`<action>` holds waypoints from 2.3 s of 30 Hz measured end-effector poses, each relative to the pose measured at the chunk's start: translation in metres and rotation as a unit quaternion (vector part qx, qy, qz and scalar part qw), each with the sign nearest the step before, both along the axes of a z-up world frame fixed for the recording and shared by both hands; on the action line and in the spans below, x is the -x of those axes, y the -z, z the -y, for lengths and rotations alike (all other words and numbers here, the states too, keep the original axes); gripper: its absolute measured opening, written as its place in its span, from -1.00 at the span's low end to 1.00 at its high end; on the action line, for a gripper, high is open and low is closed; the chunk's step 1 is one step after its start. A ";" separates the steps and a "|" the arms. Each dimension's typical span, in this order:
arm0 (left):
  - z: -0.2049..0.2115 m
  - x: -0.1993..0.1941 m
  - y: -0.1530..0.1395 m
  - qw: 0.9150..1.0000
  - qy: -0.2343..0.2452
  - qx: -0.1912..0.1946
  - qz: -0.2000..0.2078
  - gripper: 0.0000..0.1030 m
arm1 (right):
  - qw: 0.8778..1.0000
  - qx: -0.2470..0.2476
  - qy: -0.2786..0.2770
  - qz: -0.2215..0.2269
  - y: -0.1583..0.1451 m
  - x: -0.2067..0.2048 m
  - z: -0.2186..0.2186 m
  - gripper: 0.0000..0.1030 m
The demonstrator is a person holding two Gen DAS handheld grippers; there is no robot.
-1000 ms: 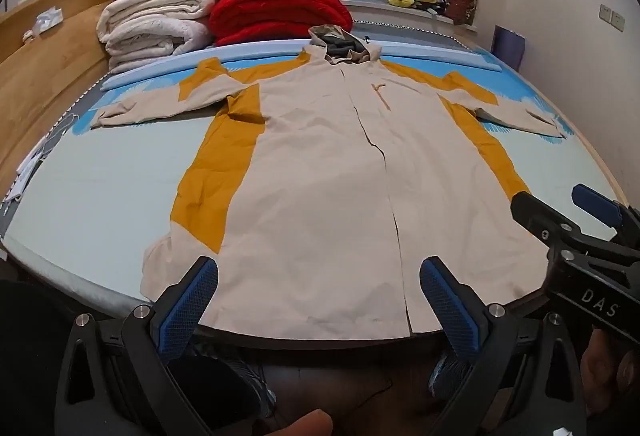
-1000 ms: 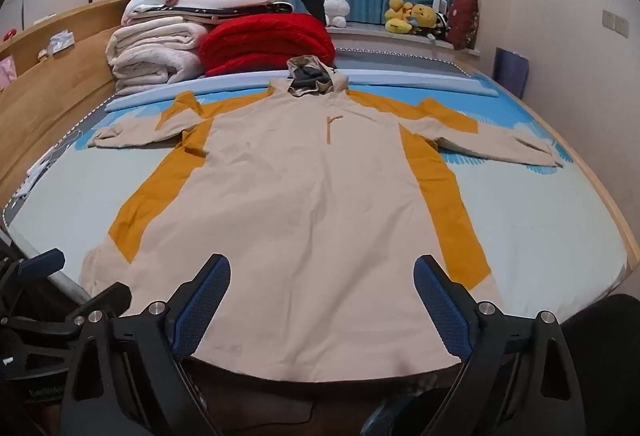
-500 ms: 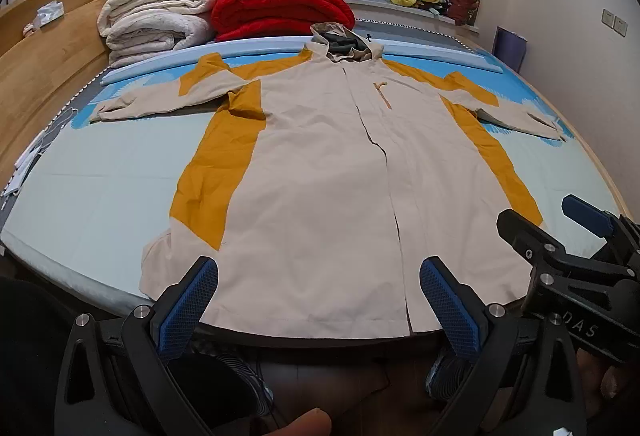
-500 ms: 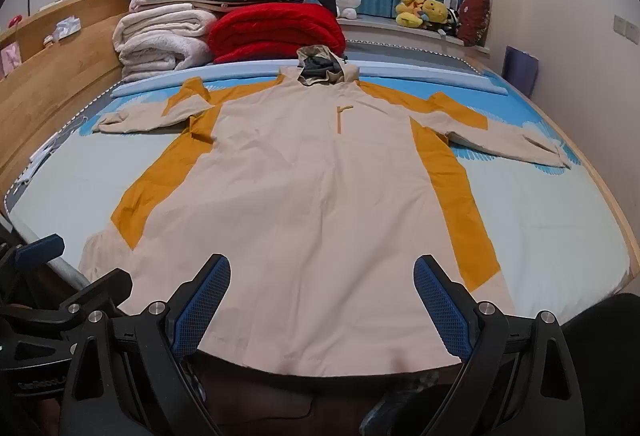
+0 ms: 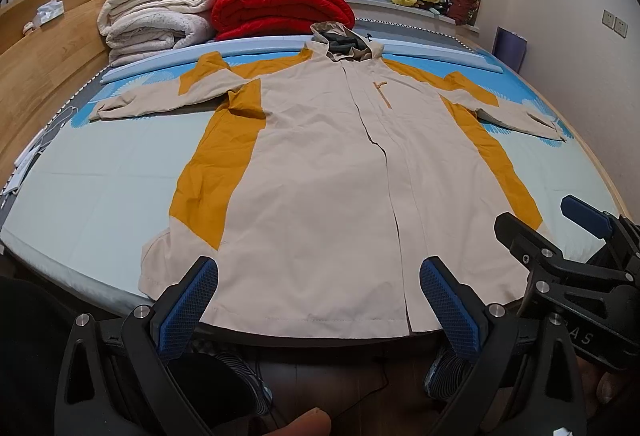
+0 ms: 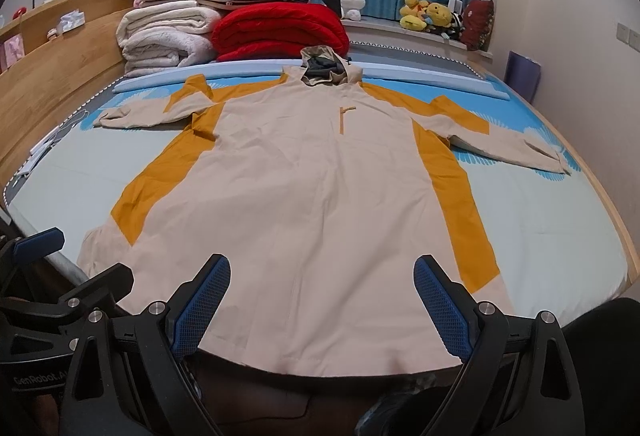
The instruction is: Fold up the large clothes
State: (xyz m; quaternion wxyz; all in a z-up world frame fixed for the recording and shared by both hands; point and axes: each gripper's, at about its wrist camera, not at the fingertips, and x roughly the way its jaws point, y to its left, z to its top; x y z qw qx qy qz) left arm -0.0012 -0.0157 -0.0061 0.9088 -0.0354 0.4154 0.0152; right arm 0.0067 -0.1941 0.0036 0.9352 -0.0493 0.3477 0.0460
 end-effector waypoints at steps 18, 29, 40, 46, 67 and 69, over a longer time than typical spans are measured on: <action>-0.001 0.000 0.000 1.000 0.001 0.001 -0.001 0.95 | 1.000 0.001 0.003 0.002 -0.002 -0.001 0.003 0.80; -0.001 0.000 0.001 1.000 -0.001 0.002 0.000 0.95 | 1.000 0.003 0.008 0.004 -0.003 -0.001 0.004 0.80; -0.001 0.003 0.000 1.000 -0.012 0.026 -0.003 0.95 | 1.000 0.008 0.005 -0.002 -0.004 0.000 0.001 0.80; -0.002 0.002 -0.001 0.999 -0.014 0.031 -0.005 0.95 | 1.000 0.006 0.009 -0.007 -0.004 -0.001 0.001 0.80; -0.075 -0.090 -0.076 0.997 -0.042 0.047 0.051 -0.46 | 0.999 -0.018 -0.015 0.048 -0.079 -0.067 0.017 0.53; -0.088 -0.114 -0.084 0.996 -0.045 0.039 0.060 -0.46 | 0.998 -0.028 -0.023 0.051 -0.093 -0.096 0.015 0.53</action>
